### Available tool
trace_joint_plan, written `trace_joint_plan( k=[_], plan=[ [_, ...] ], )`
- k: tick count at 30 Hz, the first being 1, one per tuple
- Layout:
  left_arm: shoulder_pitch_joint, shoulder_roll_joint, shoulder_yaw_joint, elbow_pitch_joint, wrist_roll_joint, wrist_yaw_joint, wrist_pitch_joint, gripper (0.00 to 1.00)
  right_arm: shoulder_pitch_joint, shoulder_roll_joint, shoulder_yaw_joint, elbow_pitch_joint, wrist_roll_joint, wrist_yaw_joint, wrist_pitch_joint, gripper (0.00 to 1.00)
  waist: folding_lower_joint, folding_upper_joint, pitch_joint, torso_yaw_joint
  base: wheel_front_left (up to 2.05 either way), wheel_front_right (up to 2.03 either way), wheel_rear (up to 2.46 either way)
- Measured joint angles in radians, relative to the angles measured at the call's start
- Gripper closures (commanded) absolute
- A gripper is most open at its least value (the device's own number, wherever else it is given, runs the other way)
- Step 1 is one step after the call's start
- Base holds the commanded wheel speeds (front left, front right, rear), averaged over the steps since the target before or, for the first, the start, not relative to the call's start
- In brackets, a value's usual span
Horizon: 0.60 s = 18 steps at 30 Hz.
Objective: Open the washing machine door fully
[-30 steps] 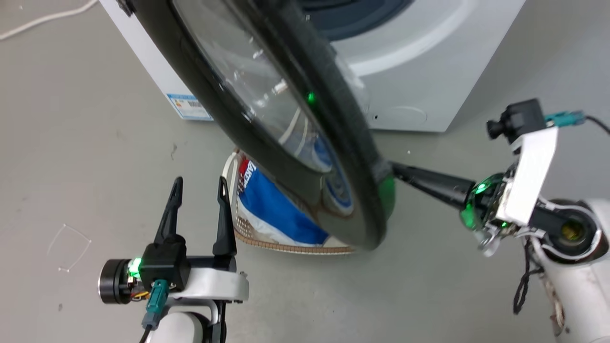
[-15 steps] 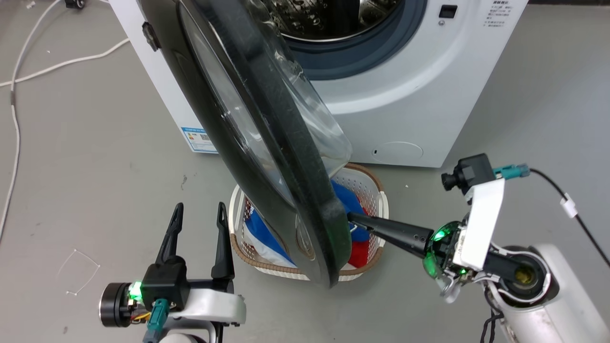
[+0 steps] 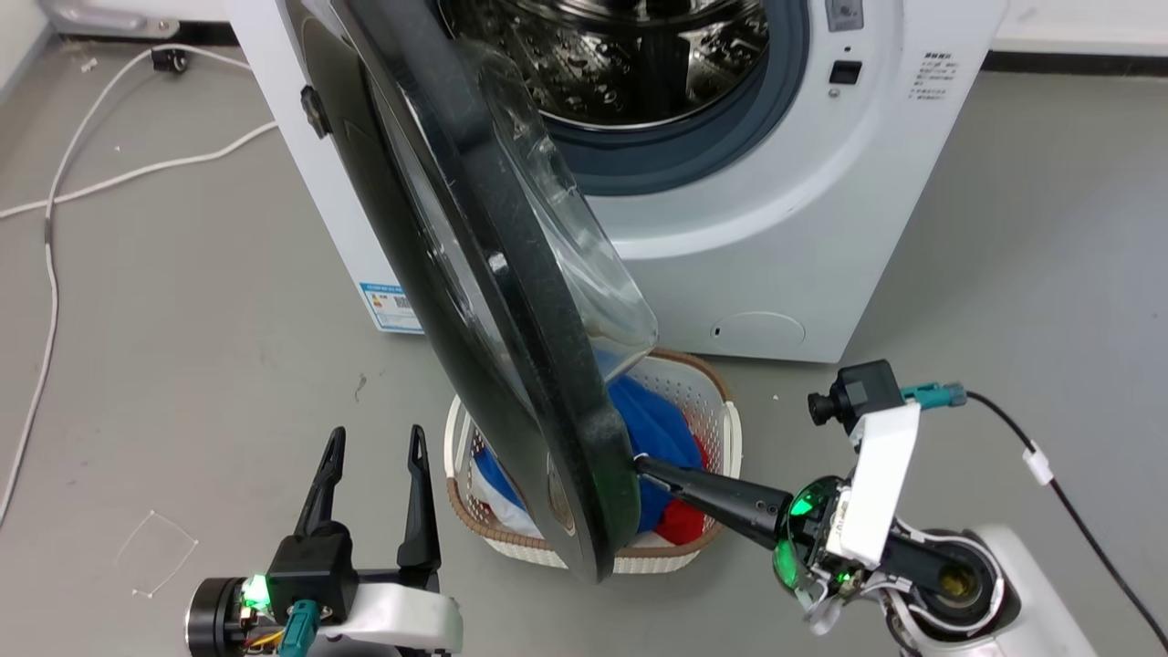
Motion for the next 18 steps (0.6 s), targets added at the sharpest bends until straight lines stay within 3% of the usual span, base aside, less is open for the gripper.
trace_joint_plan(
  k=[8, 14, 18],
  plan=[
    [0.036, 0.0, 0.009, 0.009, 0.008, -0.009, 0.0, 0.0, 0.061, 0.016, -0.074, -0.006, 0.009, 0.0, -0.1, 1.0, 0.0, 0.0, -0.054, -0.012, 0.0, 0.0, 0.0],
    [0.06, 0.0, 0.014, 0.012, 0.009, -0.016, 0.0, 0.0, 0.137, 0.016, -0.185, -0.083, -0.018, 0.0, -0.253, 1.0, 0.0, 0.0, -0.097, -0.024, 0.0, 0.0, 0.0],
    [0.063, 0.0, 0.014, 0.009, 0.009, -0.018, 0.0, 0.0, 0.185, 0.002, -0.254, -0.174, -0.094, 0.0, -0.4, 1.0, 0.0, 0.0, -0.107, -0.026, 0.0, 0.0, 0.0]
  ],
)
